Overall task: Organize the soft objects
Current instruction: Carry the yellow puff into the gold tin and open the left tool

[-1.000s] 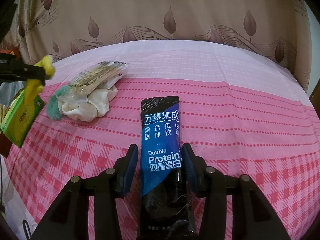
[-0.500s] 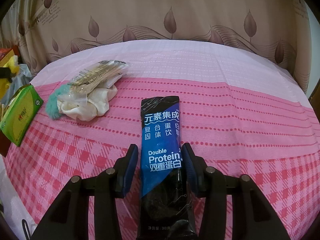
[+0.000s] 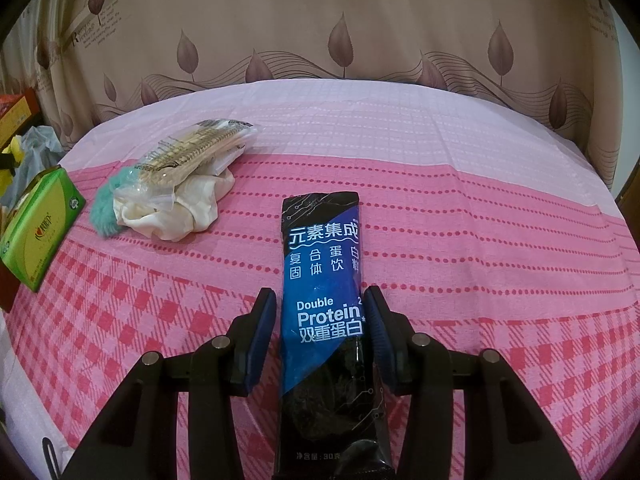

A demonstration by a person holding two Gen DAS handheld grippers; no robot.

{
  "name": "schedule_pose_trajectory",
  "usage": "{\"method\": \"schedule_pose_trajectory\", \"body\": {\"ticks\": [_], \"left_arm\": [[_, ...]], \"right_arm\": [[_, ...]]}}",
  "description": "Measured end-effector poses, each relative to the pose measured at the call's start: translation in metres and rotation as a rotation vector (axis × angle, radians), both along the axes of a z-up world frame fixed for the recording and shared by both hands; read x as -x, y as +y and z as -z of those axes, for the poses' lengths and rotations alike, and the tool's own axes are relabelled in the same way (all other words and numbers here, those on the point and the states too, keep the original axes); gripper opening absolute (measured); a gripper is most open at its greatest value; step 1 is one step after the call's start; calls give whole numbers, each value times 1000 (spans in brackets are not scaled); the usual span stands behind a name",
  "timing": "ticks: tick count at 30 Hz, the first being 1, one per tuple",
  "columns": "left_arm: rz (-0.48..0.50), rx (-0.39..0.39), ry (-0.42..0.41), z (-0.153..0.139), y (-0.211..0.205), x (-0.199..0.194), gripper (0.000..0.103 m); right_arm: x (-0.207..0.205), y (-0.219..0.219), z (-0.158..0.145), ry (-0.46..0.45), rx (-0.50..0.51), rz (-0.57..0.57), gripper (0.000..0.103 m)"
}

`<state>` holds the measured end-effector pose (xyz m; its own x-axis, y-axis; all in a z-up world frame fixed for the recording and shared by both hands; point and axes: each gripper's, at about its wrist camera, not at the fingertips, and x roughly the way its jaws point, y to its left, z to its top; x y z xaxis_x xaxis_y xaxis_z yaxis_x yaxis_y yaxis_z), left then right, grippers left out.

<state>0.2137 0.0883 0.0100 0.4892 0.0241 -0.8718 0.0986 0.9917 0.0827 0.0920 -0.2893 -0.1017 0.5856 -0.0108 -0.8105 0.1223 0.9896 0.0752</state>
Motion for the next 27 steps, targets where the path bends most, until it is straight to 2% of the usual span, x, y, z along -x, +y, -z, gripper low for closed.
{"method": "schedule_pose_trajectory", "body": {"ticks": [13,27], "left_arm": [[-106,-10,48,30,57,-34,36],[-100,-16,123,73,59,-45,39]], "right_arm": [[0,1,0,1,8,-1,44],[0,2,0,5,21,-2,44]]}}
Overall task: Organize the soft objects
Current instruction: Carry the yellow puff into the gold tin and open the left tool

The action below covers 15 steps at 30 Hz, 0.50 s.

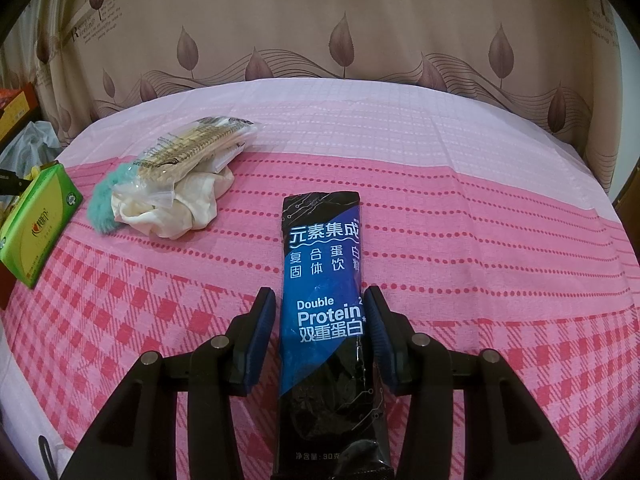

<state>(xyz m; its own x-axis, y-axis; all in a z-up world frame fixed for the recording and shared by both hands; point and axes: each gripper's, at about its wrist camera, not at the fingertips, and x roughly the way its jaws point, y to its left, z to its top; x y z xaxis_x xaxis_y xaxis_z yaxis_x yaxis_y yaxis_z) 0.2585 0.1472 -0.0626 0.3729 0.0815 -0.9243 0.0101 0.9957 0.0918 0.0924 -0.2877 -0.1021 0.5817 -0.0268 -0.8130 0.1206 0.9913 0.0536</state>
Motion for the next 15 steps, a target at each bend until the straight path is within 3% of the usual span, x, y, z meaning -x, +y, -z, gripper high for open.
{"method": "schedule_pose_trajectory", "body": {"ticks": [15], "left_arm": [[-18,-29,23,9,0,3,49]], "right_arm": [[0,-1,0,2,2,0,44]]}}
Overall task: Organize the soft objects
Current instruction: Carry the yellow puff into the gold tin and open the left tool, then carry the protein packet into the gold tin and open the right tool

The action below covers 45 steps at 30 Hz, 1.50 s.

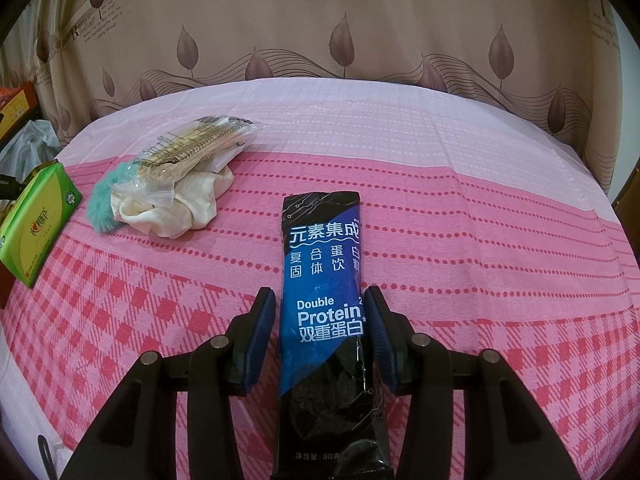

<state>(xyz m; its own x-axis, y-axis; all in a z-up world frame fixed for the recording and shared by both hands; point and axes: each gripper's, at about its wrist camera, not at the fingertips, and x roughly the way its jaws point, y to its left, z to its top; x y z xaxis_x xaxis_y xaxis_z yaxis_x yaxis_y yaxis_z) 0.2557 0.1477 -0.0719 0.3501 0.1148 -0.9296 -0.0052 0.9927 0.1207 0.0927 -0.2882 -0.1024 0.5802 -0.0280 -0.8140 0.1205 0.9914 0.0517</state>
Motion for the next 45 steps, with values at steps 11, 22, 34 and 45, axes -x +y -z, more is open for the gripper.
{"method": "schedule_pose_trajectory", "body": {"ticks": [11,22,34,45], "left_arm": [[9,-80,-126,-36,-10,35,49],[32,-158,-288,-78,-11,101,49],[-15,-178,-348,-76,24,153,49],[-137,-126,-382,-71,61,163,50]], "right_arm": [[0,-2,1,3,7,-1,44],[4,-6,0,5,17,-1,44],[1,10,-3,10,62,30,35],[-2,35,-21,0,69,57,32]]}}
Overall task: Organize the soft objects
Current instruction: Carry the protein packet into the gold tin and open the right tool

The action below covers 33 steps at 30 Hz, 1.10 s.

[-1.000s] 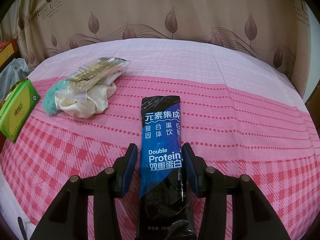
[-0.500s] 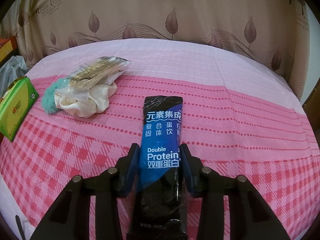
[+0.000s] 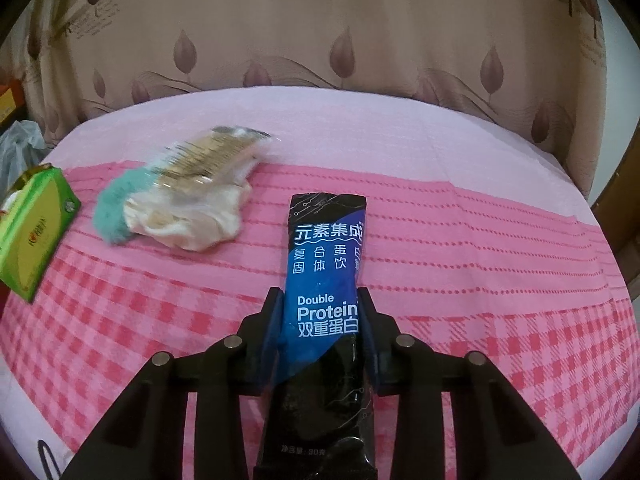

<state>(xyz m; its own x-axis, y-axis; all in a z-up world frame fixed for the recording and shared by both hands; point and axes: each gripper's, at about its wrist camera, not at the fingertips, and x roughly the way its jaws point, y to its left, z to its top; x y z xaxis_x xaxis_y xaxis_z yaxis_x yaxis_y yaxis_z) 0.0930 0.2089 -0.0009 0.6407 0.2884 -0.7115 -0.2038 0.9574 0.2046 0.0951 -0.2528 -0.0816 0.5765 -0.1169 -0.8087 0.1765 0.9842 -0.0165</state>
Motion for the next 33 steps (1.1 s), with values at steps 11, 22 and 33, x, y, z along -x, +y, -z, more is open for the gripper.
{"method": "schedule_pose_trajectory", "body": {"ticks": [11,22,33], "left_arm": [[-81,43,-17,2,18,3,51],[-215,61,-60,-5,48,17,51],[-358,117,-72,-7,85,32,52]], "right_arm": [[-15,58,-49,-76,-26,-128,32],[-24,162,-96,-140,-54,-355,32],[-33,278,-110,-139,-99,-582,32]]}}
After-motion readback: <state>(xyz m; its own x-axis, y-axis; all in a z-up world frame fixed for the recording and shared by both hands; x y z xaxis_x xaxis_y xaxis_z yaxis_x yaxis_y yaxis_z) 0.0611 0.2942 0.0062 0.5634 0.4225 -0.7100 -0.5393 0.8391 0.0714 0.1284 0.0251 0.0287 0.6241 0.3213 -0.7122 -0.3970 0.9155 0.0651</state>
